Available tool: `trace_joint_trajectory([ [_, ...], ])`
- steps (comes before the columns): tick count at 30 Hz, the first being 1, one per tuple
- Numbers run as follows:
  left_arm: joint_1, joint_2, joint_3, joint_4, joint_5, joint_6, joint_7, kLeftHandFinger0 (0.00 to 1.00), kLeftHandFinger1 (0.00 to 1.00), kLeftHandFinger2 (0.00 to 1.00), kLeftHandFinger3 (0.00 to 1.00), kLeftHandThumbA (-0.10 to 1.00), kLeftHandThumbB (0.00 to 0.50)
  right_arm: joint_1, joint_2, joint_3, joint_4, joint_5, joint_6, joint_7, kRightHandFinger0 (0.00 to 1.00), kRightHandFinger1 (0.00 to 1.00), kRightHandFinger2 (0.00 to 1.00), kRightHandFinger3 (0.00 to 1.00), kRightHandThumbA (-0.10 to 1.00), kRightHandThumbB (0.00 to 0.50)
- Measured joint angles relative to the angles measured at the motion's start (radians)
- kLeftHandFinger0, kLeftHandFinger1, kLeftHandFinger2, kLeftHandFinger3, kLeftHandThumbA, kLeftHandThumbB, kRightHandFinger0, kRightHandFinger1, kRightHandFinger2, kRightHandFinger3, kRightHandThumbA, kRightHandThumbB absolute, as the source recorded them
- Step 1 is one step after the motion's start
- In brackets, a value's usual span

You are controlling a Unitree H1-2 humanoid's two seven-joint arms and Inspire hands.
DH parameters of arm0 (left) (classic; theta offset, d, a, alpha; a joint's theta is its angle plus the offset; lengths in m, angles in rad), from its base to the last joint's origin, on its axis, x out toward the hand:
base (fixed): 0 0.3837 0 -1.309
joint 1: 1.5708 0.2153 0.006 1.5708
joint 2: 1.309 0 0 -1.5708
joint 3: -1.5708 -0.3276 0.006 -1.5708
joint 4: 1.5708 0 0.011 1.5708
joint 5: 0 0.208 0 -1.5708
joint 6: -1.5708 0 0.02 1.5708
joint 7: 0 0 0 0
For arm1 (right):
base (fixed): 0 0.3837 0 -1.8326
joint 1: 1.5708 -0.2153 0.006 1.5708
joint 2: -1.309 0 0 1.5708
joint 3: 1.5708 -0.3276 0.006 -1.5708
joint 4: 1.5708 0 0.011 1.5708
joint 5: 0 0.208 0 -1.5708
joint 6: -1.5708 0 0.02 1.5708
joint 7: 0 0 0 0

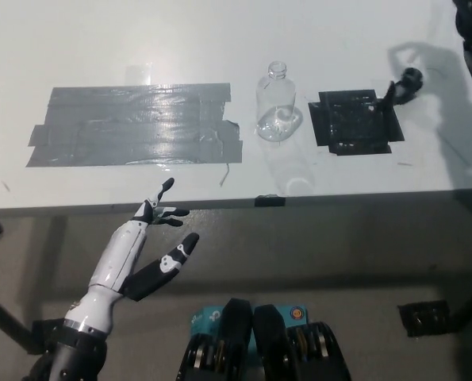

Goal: The robot grabs the black lid of the spray bottle on the desk and places it on the black area of the desk

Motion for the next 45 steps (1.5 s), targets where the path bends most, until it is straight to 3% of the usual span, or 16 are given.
trace_joint_trajectory([
  [1,0.000,0.000,0.000,0.001,0.000,0.000,0.000,0.83,0.66,0.71,1.00,0.75,0.000,0.013,0.001,0.000,0.004,0.001,0.000,0.000,0.38,0.52,0.64,0.77,0.61,0.402],
  [2,0.000,0.000,0.000,0.001,0.000,0.000,0.000,0.81,0.65,0.72,1.00,0.74,0.000,0.027,0.002,0.000,0.006,0.004,0.000,0.003,0.82,0.99,1.00,1.00,0.66,0.420],
  [3,0.000,0.000,0.000,0.001,0.000,0.000,0.000,0.82,0.65,0.72,1.00,0.73,0.000,0.039,0.002,0.000,0.007,0.009,0.000,0.012,1.00,1.00,1.00,1.00,0.71,0.438],
  [5,0.000,0.000,0.000,0.001,0.000,0.000,0.000,0.83,0.65,0.72,1.00,0.73,0.000,0.063,0.002,0.003,-0.002,0.016,0.003,0.046,1.00,1.00,1.00,1.00,0.72,0.447],
  [7,-0.001,0.000,0.001,0.001,0.000,0.000,0.000,0.85,0.67,0.73,1.00,0.74,0.000,0.091,0.002,0.004,-0.039,0.024,0.007,0.089,1.00,1.00,1.00,1.00,0.83,0.490],
  [11,-0.003,0.000,0.001,0.003,0.001,0.002,0.000,0.82,0.69,0.79,1.00,0.78,0.000,0.171,0.001,0.004,-0.201,0.030,0.021,0.133,1.00,1.00,1.00,1.00,0.98,0.476],
  [12,-0.002,0.000,0.001,0.004,0.001,0.002,0.000,0.84,0.75,0.84,1.00,0.81,0.003,0.191,0.001,0.004,-0.233,0.031,0.023,0.139,1.00,1.00,1.00,1.00,1.00,0.488],
  [13,-0.003,0.000,0.001,0.006,0.001,0.002,0.000,0.85,0.77,0.86,1.00,0.82,0.003,0.221,0.002,0.003,-0.280,0.032,0.027,0.146,1.00,1.00,1.00,1.00,1.00,0.486],
  [15,-0.002,0.000,0.001,0.009,0.001,0.003,0.000,0.93,0.92,0.99,1.00,0.85,0.008,0.262,0.002,0.003,-0.339,0.035,0.033,0.154,1.00,1.00,1.00,1.00,1.00,0.477],
  [19,-0.002,0.000,0.001,0.016,0.001,0.004,0.000,0.96,1.00,1.00,1.00,0.87,0.007,0.401,0.006,0.003,-0.508,0.041,0.050,0.173,1.00,1.00,1.00,1.00,0.98,0.448],
  [26,0.002,0.000,0.000,0.022,0.001,0.004,-0.001,0.98,1.00,1.00,1.00,0.89,0.008,0.669,0.015,0.003,-0.774,0.050,0.076,0.197,1.00,1.00,1.00,1.00,1.00,0.440],
  [27,0.002,0.000,0.000,0.022,0.001,0.004,-0.001,0.98,1.00,1.00,1.00,0.89,0.007,0.703,0.016,0.004,-0.807,0.052,0.079,0.199,1.00,1.00,1.00,1.00,0.97,0.428],
  [28,0.003,0.000,0.000,0.023,0.001,0.004,-0.001,0.98,1.00,1.00,1.00,0.89,0.005,0.738,0.019,0.004,-0.840,0.054,0.081,0.200,1.00,1.00,1.00,1.00,0.86,0.430],
  [33,0.014,-0.002,0.000,0.040,0.000,0.004,0.000,1.00,1.00,1.00,1.00,0.90,0.006,0.921,0.043,0.010,-1.030,0.060,0.088,0.209,1.00,1.00,1.00,1.00,0.93,0.410],
  [37,0.065,-0.008,0.000,0.044,-0.003,-0.003,0.002,1.00,1.00,1.00,1.00,0.89,0.015,1.076,0.087,0.041,-1.186,0.063,0.088,0.218,1.00,1.00,1.00,1.00,0.86,0.396],
  [45,0.158,-0.016,0.000,0.044,-0.001,-0.017,0.011,0.96,1.00,1.00,1.00,0.87,0.000,1.177,0.124,0.087,-1.188,0.064,0.087,0.242,1.00,1.00,1.00,1.00,0.84,0.385],
])
